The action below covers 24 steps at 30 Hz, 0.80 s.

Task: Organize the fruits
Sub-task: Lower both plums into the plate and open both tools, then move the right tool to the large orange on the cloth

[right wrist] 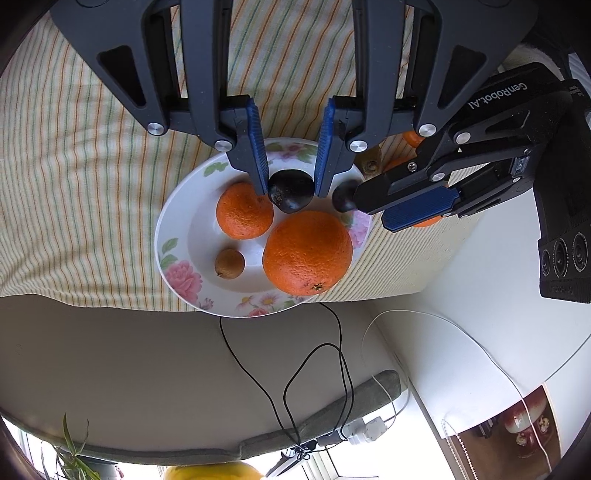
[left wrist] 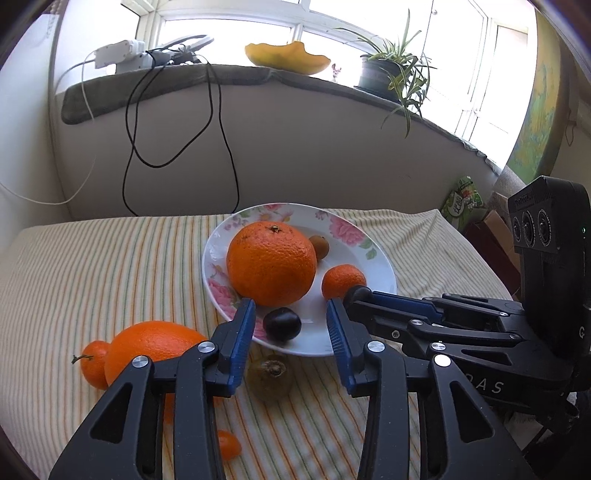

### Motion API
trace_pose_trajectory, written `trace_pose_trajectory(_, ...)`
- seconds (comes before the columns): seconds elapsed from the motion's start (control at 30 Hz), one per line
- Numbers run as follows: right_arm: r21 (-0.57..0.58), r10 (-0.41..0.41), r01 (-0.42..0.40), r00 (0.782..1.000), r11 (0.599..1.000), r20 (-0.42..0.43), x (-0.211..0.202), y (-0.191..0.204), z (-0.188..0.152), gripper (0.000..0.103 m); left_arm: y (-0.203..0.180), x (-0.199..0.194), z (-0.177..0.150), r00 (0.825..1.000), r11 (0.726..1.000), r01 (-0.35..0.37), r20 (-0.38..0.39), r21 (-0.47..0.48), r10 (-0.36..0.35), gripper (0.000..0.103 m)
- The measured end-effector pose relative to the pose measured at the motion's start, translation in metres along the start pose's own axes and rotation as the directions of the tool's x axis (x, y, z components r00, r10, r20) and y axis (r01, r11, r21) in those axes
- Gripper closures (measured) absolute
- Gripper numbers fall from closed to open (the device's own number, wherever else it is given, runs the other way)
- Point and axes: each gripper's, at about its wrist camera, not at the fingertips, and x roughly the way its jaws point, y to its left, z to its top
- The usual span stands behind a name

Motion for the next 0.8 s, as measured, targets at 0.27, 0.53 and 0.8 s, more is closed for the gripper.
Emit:
trace_pose_trajectory(0.27,0.007,-0.022,0.022,0.999,1.0,0.028,-0.008,-0.003,0.001,0.044,0.004,-0.008,0.003,1.0,1.0,-0.011,0.023,-0.017,0.012,0.063)
trace_pose_trajectory(0.53,0.003,-0.03,0.03,0.999,1.0,0.031,-0.015,-0.001,-0.001,0.043,0.011,-0.019,0.002,0.999,0.999,-0.01,0.039,-0.038,0.012,0.062)
trace_pose_trajectory(0.8,0.008,-0.012,0.011,0.999,1.0,0.03,-0.024,0.006,-0.004,0.039,0.022,-0.038,-0.002,0.998,0.998,-0.019,0.063,-0.064,0.023,0.044)
